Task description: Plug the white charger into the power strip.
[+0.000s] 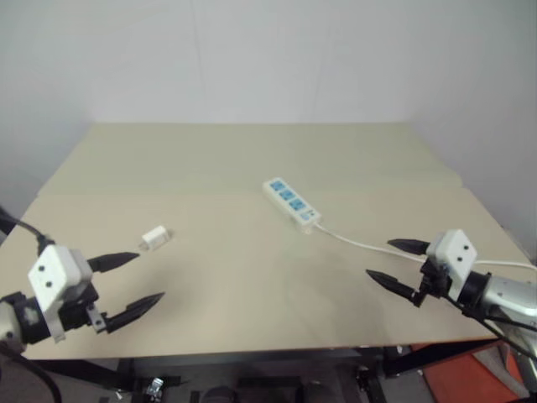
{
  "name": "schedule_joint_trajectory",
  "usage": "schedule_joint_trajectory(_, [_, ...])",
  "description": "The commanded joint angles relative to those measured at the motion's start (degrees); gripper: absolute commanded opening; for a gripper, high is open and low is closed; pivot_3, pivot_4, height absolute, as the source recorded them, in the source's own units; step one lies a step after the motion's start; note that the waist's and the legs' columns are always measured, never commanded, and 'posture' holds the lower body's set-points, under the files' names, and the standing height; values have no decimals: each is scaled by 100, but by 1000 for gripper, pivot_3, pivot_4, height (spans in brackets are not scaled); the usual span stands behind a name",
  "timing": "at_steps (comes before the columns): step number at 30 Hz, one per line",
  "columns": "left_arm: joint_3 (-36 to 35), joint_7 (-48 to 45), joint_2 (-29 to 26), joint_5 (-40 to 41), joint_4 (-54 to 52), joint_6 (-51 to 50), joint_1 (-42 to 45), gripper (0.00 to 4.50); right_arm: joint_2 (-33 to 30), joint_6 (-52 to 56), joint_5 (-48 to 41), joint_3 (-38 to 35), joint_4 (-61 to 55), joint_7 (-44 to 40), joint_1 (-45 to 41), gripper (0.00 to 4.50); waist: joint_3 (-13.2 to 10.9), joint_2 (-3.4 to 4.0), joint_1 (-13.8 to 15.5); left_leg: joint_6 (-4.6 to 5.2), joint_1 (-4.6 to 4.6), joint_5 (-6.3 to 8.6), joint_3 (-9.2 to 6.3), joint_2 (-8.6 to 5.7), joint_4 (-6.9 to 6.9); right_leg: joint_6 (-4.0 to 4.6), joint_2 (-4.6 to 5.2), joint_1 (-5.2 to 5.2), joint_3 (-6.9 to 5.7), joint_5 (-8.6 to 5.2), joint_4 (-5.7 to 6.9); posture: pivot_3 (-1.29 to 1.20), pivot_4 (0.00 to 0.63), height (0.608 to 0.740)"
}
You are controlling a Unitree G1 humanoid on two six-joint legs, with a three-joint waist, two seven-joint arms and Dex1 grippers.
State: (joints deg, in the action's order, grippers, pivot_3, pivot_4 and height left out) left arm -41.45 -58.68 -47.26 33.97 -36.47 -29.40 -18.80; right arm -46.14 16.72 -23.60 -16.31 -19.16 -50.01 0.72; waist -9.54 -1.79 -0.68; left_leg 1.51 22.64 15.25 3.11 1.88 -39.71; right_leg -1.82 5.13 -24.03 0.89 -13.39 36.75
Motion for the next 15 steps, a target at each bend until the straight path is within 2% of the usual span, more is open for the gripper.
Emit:
schedule_joint_trajectory(1, [-36,-6,-55,78,-48,145,20,4500,16,-159,10,-47,-55,7,-96,4478,0,0,0,0,0,0,0,0,0,0,0,0,0,0,0,0,150,740])
schedule_joint_trajectory(15, [202,104,-7,169,5,200,243,4500,413,-119,89,224,-3,268,-423,4478,0,0,-1,0,0,0,1,0,1,0,0,-1,0,0,0,0,150,740])
